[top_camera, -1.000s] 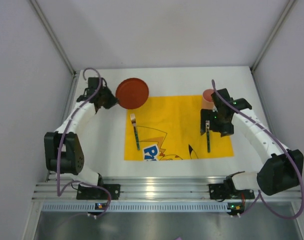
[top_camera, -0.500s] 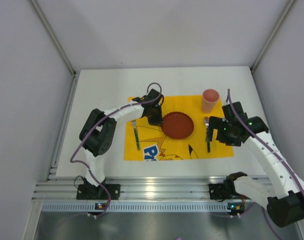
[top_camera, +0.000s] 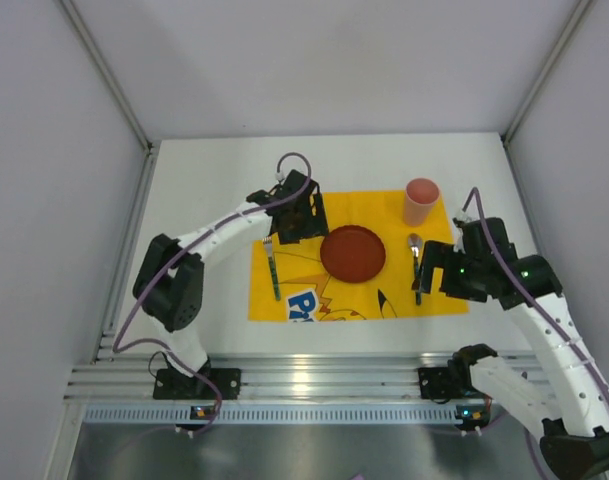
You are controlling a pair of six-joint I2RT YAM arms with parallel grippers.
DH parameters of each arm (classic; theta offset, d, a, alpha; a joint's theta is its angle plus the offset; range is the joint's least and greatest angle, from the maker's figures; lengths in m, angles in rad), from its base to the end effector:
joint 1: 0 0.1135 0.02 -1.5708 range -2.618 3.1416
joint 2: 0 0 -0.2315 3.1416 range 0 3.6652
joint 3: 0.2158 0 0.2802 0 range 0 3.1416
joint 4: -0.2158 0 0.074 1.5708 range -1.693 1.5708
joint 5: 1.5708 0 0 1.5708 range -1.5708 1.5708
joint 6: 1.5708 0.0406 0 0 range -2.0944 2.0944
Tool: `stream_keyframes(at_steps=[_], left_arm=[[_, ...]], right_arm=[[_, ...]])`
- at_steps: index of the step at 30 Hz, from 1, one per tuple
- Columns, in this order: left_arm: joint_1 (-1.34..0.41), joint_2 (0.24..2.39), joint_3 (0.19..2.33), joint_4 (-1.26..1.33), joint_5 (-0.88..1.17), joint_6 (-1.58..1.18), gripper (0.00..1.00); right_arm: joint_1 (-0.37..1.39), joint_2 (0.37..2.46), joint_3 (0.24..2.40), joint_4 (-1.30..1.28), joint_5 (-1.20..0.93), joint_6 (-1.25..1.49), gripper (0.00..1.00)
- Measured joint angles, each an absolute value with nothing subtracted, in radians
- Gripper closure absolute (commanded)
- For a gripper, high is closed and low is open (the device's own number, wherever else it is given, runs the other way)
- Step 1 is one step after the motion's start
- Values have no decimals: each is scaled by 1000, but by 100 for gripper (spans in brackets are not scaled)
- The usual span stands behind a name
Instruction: Set the dinner table for one person
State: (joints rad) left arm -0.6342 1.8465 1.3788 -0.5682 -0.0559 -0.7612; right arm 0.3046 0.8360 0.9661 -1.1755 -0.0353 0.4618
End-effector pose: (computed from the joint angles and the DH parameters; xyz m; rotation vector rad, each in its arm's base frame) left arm 0.3338 -0.2428 0.1679 -0.1896 2.6600 -0.4123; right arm 0.1769 0.0571 0.2811 0.1956 2.6430 0.3099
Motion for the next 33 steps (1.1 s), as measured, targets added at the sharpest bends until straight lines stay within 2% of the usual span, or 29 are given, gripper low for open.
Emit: stream_keyframes(at_steps=[5,8,13,14,15,18,21,25,30,33], left_arm=[[-637,1573,1367,-570,-106,-701,19],[-637,1340,1266,-510,-179,-628,16],[-638,876,860,-285,-392,-393,16],[-637,802,751,-200,-443,-323,6],[-638,752,656,-133,-488,-254,4],[-631,680,400,54,-612,-91,4],[-541,692,240,183,-611,-6,5],[-338,817,186,359,-553,-3,4],[-157,1132,191,651,-442,-11,4],[-118,1386,259,752,-413,-9,10]], right_arm=[[305,752,1066,-1106,-166,422,0],[305,675,1105,-1020,-213,416,0],[305,532,986,-866,-225,455,0],[305,518,946,-845,-234,465,0],[305,507,905,-820,-244,475,0],[305,490,824,-787,-274,494,0],[305,481,816,-767,-283,498,0],[305,503,834,-726,-298,501,0],[305,605,905,-713,-316,508,0],[305,681,960,-698,-328,505,0]])
